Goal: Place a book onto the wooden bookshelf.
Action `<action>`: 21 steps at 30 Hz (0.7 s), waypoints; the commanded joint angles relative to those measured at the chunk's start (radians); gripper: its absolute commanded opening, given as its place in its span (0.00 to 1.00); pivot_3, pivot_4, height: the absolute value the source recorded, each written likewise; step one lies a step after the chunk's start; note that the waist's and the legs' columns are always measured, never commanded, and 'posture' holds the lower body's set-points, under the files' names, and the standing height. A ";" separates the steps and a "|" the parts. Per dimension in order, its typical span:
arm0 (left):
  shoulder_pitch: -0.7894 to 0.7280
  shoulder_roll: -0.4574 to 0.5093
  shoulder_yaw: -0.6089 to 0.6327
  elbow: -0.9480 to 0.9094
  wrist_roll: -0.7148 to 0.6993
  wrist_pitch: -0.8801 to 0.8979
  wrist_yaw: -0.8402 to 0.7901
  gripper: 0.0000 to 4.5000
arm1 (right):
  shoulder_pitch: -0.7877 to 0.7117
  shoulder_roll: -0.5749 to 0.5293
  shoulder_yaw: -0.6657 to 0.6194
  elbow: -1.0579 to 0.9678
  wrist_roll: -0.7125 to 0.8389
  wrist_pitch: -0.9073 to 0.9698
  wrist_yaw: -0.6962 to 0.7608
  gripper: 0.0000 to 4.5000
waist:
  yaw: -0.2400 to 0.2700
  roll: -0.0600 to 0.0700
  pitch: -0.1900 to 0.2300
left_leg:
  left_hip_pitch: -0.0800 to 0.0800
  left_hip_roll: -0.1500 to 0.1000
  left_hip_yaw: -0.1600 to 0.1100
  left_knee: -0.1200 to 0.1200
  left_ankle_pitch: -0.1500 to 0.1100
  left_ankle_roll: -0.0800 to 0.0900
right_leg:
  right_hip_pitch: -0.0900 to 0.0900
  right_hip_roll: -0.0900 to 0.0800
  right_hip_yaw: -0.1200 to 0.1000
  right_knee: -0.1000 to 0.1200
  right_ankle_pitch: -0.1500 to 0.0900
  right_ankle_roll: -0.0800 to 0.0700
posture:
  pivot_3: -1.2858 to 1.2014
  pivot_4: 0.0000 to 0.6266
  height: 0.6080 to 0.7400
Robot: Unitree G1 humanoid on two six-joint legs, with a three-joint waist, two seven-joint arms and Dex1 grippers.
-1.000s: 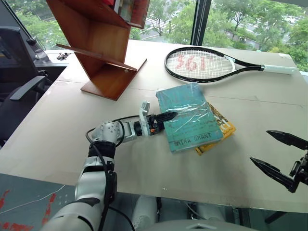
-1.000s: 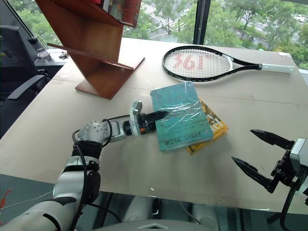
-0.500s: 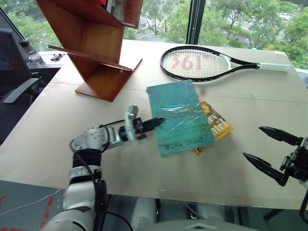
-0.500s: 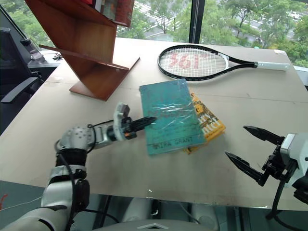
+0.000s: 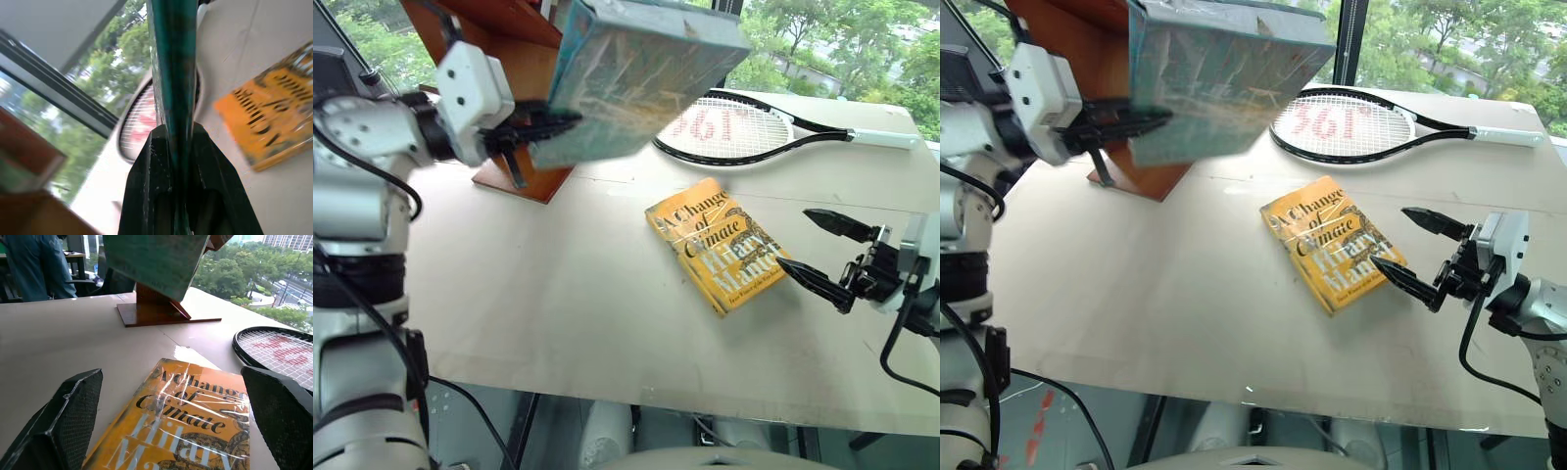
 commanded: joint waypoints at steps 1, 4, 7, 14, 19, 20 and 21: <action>-0.176 0.072 -0.024 0.340 0.166 -0.415 -0.013 0.01 | -0.030 0.002 0.013 0.002 0.004 -0.028 0.013 1.00 | -0.002 0.000 0.000 | -0.003 -0.002 0.001 0.001 0.000 0.000 | 0.000 0.002 -0.001 -0.002 0.000 0.000 | 0.52 0.24 1.00; -0.308 0.103 -0.081 0.606 0.257 -0.609 -0.032 0.01 | -0.037 0.001 0.019 0.001 0.005 -0.031 0.010 1.00 | -0.003 0.001 0.000 | -0.013 -0.001 0.001 0.006 0.000 0.000 | -0.009 0.005 -0.001 0.000 0.002 0.004 | 0.52 0.24 1.00; -0.421 0.140 -0.138 0.827 0.375 -0.737 0.004 0.01 | -0.034 0.002 0.021 -0.012 0.008 -0.031 0.003 1.00 | -0.003 -0.001 0.001 | -0.013 -0.001 0.002 0.007 0.000 0.000 | -0.009 0.005 -0.002 0.002 0.002 0.004 | 0.52 0.24 1.00; -0.555 0.194 -0.323 1.056 0.714 -0.761 0.326 0.01 | -0.012 0.013 0.020 -0.043 0.011 -0.039 -0.021 1.00 | -0.007 -0.004 0.003 | -0.013 -0.001 0.002 0.007 0.000 0.000 | -0.010 0.005 -0.002 0.004 0.001 0.005 | 0.52 0.24 1.00; -0.597 0.213 -0.300 1.106 0.704 -0.727 0.369 0.32 | 0.012 0.021 0.013 -0.063 0.011 -0.044 -0.031 1.00 | -0.010 -0.005 0.004 | -0.012 0.000 0.002 0.007 0.000 0.000 | -0.011 0.005 -0.002 0.008 0.001 0.005 | 0.52 0.24 1.00; -0.596 0.219 -0.279 1.107 0.675 -0.747 0.339 0.44 | 0.016 0.021 0.011 -0.064 0.012 -0.045 -0.032 1.00 | -0.011 -0.006 0.004 | -0.012 0.001 0.002 0.007 0.000 0.000 | -0.011 0.005 -0.002 0.008 0.001 0.005 | 0.52 0.24 1.00; -0.593 0.224 -0.257 1.107 0.643 -0.764 0.307 0.54 | 0.017 0.020 0.010 -0.063 0.012 -0.045 -0.032 1.00 | -0.011 -0.006 0.004 | -0.012 0.001 0.002 0.007 0.000 0.000 | -0.011 0.005 -0.002 0.008 0.001 0.005 | 0.52 0.24 1.00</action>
